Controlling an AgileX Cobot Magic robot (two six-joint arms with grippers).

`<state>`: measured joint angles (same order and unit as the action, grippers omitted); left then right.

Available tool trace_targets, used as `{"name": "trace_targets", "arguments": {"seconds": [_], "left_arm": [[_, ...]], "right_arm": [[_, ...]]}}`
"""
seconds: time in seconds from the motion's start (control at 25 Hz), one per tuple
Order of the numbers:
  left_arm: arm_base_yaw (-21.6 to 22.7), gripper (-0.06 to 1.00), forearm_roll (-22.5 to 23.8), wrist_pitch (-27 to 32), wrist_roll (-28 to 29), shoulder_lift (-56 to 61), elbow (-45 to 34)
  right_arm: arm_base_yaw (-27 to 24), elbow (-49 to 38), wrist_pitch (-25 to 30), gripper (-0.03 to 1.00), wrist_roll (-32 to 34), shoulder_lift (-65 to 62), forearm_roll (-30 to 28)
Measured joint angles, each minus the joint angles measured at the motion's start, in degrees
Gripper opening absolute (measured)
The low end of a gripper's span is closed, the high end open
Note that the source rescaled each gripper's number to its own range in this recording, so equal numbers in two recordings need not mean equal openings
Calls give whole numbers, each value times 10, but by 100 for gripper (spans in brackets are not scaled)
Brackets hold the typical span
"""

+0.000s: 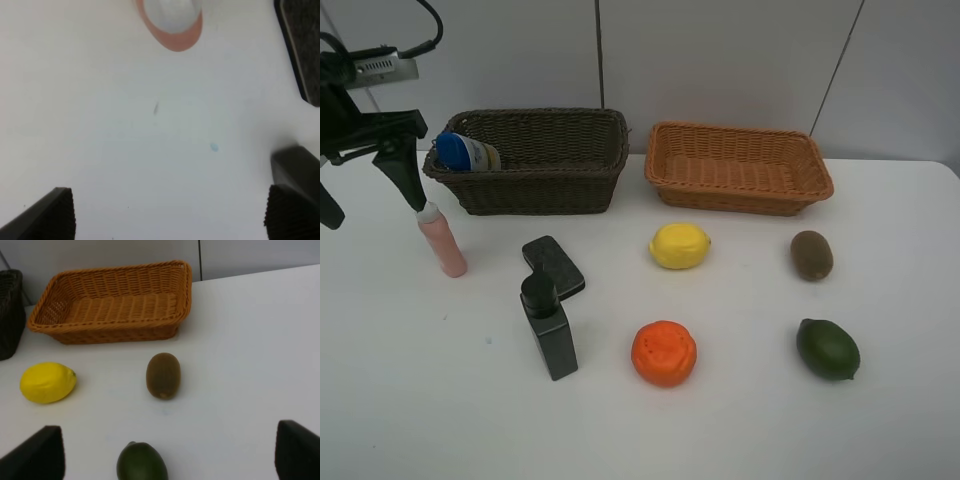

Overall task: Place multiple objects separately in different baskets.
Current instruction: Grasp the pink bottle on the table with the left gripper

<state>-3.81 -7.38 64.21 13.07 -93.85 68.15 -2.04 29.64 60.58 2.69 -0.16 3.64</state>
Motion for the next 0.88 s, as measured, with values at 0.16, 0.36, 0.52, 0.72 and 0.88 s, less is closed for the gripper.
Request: {"name": "trace_targets", "arguments": {"seconds": [0.16,0.36,0.52,0.72,0.88], "left_arm": [[0,97,1,-64,7,-6,-26],[0,97,-2,-125,13,-52,-28],[0,97,-4,-173,13,-101,-28],[0,97,-4,-222,13,-143,-28],[0,96,-4,-236,13,-163,-28]], "right_arm": [[0,0,0,100,0,0,0],[0,0,0,100,0,0,0],[0,0,0,100,0,0,0],[0,0,0,100,0,0,0],[0,0,0,100,0,0,0]]}}
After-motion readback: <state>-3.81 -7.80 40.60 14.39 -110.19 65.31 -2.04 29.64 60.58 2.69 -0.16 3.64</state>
